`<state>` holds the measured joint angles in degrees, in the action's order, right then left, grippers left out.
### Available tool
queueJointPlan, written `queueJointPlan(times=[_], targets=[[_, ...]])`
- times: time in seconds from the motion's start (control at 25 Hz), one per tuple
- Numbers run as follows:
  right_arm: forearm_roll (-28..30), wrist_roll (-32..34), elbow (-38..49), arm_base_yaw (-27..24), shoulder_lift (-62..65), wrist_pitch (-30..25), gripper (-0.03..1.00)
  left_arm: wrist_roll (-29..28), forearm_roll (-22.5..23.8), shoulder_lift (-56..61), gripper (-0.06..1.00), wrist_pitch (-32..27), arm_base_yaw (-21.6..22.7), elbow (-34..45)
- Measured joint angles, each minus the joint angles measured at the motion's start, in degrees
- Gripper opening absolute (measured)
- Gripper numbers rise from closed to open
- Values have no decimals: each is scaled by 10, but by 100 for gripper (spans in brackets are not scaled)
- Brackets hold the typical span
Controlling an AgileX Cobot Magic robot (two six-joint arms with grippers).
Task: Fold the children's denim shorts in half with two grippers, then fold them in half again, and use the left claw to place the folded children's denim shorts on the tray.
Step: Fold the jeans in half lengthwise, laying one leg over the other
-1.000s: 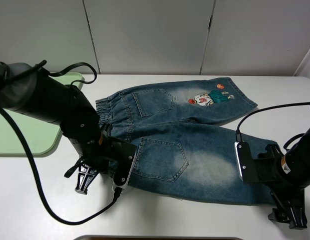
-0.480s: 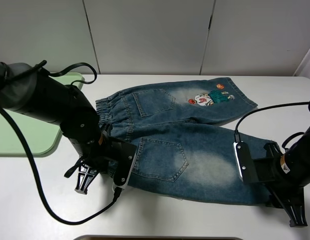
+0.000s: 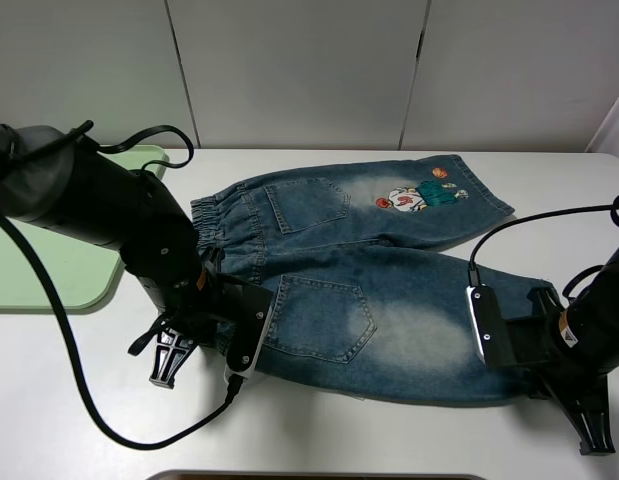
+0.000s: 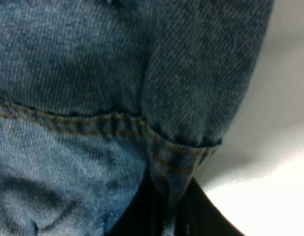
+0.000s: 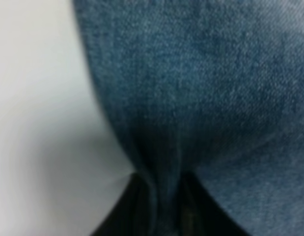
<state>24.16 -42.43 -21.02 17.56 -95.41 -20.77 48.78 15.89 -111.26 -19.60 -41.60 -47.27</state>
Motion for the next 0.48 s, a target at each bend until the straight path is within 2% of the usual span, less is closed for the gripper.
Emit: queueJointPlan(times=[0.08, 0.48], targets=[[2, 0, 0, 0, -1, 1, -3, 0, 0, 0, 2, 0, 0, 0], [4, 0, -1, 0, 0, -1, -3, 0, 0, 0, 2, 0, 0, 0]])
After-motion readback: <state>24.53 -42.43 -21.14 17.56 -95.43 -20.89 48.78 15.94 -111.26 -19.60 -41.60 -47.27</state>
